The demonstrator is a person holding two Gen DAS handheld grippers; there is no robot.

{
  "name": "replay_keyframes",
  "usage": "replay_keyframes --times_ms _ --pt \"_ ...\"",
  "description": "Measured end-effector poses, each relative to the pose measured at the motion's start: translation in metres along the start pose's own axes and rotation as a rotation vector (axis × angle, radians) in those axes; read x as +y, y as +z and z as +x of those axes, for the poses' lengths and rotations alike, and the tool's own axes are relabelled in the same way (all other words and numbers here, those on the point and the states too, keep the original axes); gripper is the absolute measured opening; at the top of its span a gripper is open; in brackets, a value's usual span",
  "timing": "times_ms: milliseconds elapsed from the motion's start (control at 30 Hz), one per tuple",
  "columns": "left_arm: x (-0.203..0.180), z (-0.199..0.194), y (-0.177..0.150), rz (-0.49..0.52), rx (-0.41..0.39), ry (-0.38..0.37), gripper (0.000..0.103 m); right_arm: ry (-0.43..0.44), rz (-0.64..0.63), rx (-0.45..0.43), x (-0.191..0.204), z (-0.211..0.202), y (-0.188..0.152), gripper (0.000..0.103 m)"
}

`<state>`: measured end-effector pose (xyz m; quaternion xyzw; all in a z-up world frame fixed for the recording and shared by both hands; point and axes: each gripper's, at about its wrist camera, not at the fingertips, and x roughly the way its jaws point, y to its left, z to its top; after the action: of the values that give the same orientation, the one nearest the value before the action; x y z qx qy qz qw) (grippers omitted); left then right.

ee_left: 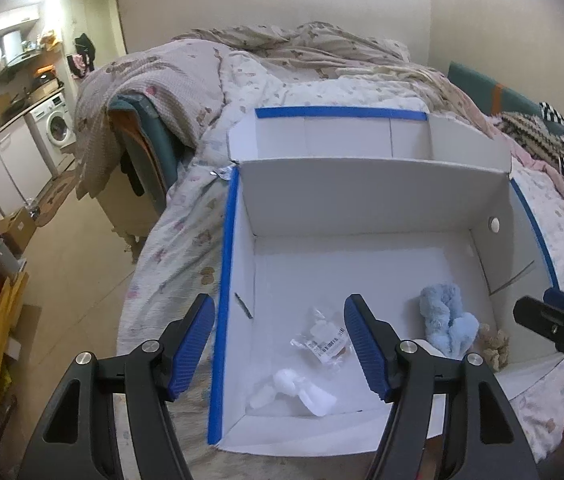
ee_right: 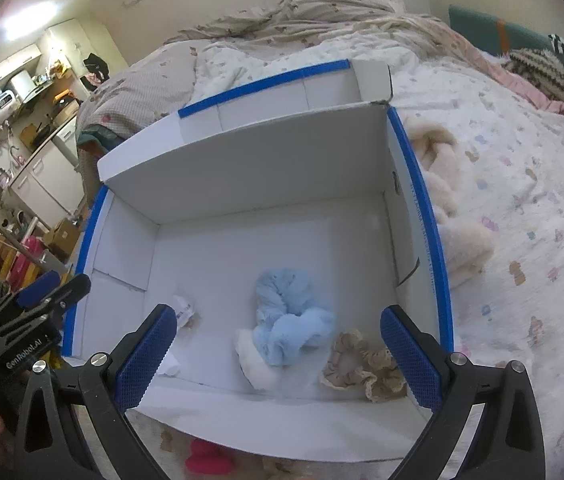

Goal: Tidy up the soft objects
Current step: 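Move both tools out of the box toward the pink duck and lace scrunchie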

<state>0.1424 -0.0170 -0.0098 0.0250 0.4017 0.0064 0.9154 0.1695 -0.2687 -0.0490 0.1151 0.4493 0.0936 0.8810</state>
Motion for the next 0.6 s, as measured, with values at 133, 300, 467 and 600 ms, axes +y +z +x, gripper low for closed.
replay_keyframes --times_ms 133,300,467,600 --pt "0.007 -0.009 -0.001 -0.029 -0.006 0.008 0.064 -0.009 -0.013 -0.007 0.003 -0.005 -0.004 0.103" --pt "0.015 -0.019 -0.005 -0.044 -0.009 0.018 0.064 -0.028 -0.035 -0.029 0.005 -0.016 -0.011 0.103" --pt "0.024 -0.033 -0.014 -0.063 -0.017 -0.003 0.064 -0.014 -0.027 -0.071 0.004 -0.032 -0.016 0.103" --pt "0.029 -0.042 -0.028 -0.064 -0.008 -0.001 0.065 0.004 -0.023 -0.079 0.005 -0.04 -0.022 0.103"
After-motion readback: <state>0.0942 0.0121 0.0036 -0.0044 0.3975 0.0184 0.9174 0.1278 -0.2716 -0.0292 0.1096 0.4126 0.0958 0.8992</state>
